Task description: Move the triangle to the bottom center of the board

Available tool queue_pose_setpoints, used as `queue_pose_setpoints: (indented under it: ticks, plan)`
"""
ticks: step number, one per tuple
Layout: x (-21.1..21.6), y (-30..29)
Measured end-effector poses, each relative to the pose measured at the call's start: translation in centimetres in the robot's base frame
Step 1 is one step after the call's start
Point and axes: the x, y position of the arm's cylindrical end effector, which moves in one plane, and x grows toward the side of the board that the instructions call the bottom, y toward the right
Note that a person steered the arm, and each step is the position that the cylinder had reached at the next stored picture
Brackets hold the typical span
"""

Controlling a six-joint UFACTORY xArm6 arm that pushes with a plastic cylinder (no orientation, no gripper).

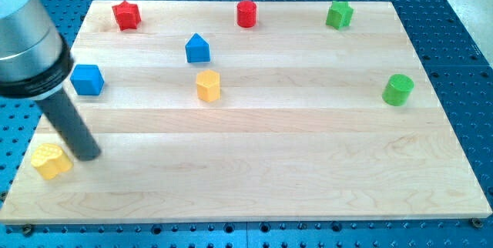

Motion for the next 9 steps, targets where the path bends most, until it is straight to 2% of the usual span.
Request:
queue_pose_setpoints:
  ticks: [1, 2, 3, 4, 5, 6, 7, 8, 9]
  plan:
    - [-8.1, 4.4]
    - [-14.2, 10.3]
    - [-18.5, 13.1]
    - [-18.9, 11.0]
    - [-18.8, 6.5]
    - [-23.5, 7.7]
    - [-23.7, 14.0]
    - [-18.1, 20.2]
    - [-12.6, 23.3]
